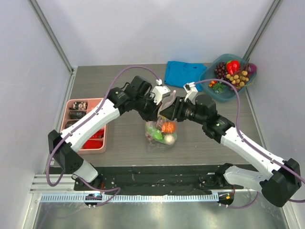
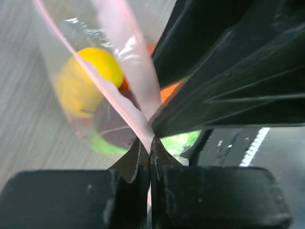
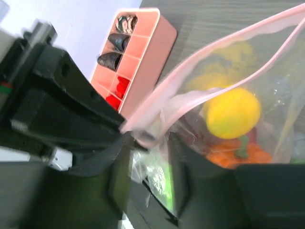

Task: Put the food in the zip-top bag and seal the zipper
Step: Zip the zipper food storage bag at the center of the board.

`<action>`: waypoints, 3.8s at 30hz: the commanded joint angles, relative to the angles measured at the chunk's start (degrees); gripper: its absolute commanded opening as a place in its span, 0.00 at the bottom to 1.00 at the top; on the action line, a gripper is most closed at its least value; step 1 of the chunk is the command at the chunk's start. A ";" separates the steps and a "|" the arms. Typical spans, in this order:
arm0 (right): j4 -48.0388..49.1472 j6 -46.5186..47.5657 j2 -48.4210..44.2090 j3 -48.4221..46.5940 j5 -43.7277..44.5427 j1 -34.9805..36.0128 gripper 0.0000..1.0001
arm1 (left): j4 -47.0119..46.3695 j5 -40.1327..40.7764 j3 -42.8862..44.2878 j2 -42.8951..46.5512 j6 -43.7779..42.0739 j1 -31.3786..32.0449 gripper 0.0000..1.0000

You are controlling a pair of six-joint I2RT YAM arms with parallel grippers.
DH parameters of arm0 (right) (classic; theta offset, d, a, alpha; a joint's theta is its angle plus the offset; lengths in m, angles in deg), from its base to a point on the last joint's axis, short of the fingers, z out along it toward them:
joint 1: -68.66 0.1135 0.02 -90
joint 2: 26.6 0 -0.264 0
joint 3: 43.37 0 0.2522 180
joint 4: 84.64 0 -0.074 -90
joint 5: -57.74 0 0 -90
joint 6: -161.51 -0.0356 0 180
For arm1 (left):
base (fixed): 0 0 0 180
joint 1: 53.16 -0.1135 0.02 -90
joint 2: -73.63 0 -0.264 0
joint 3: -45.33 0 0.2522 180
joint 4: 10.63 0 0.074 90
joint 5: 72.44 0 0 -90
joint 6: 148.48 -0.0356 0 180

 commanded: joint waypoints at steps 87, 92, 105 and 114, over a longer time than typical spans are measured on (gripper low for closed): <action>-4.48 57.06 -13.37 0.44 -28.88 -10.98 0.01 | -17.60 -15.09 1.37 5.21 -25.64 6.98 0.60; -5.09 56.97 -13.37 0.00 -28.62 -10.46 0.01 | -18.57 -13.07 0.84 4.51 -23.10 8.92 0.55; -5.09 56.35 -13.90 0.08 -27.56 -10.28 0.01 | -16.55 -6.12 -1.27 3.63 -22.04 9.01 0.30; -5.80 55.83 -15.13 0.35 -25.10 -10.28 0.01 | -12.34 -6.03 -3.55 6.09 -24.06 7.96 0.13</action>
